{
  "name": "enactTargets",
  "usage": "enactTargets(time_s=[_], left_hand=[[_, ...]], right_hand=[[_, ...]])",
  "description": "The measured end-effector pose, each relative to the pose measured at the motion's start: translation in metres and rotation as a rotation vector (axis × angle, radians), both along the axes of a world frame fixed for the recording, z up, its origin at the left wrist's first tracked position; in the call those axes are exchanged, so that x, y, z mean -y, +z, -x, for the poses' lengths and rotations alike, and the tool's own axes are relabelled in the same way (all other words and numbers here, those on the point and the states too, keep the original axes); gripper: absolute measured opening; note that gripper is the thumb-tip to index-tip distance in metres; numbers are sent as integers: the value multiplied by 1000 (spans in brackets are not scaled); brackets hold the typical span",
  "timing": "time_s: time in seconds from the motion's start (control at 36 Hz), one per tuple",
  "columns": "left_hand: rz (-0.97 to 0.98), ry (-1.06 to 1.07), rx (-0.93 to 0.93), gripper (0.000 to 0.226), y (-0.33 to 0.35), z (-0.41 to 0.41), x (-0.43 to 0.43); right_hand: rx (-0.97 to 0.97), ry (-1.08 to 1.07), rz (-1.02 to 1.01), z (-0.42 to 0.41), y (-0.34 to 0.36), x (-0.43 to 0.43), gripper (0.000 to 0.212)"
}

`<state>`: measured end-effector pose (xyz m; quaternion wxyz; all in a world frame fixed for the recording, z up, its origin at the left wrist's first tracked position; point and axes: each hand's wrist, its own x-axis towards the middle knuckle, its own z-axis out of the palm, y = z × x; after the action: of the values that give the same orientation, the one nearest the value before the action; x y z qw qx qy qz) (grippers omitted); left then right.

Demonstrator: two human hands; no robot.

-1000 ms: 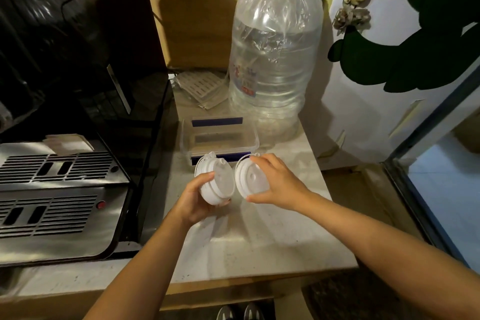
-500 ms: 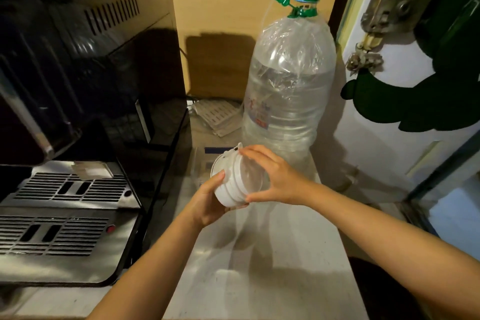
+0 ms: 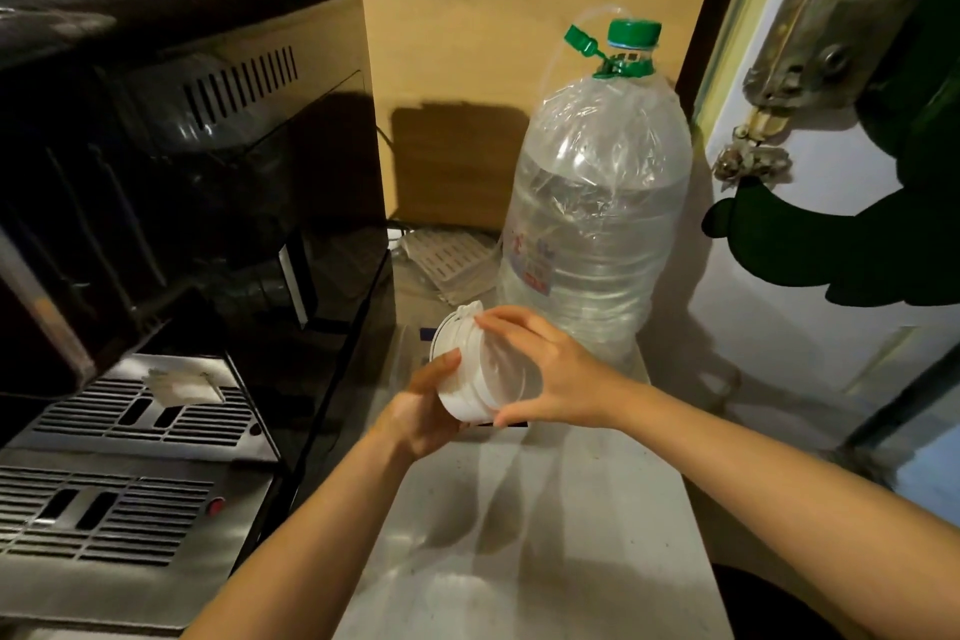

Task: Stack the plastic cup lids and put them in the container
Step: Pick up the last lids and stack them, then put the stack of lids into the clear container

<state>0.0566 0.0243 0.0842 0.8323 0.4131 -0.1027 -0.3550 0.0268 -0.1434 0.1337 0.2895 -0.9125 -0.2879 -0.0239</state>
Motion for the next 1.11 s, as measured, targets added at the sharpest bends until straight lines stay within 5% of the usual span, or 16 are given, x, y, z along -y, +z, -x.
enactTargets(time_s=[0.64,0.97,1.11], left_hand=[[93,-35,89,65,3,-40,8],[160,0,24,91,-1,-59,8],[137,-22,29,87,2,-66,10]], right_hand=[[-3,-27,95,-40,-6,-1,95],[-463,-256,-457,-69,1,5,82],[-665,-302,-600,-85,-9,6,54]])
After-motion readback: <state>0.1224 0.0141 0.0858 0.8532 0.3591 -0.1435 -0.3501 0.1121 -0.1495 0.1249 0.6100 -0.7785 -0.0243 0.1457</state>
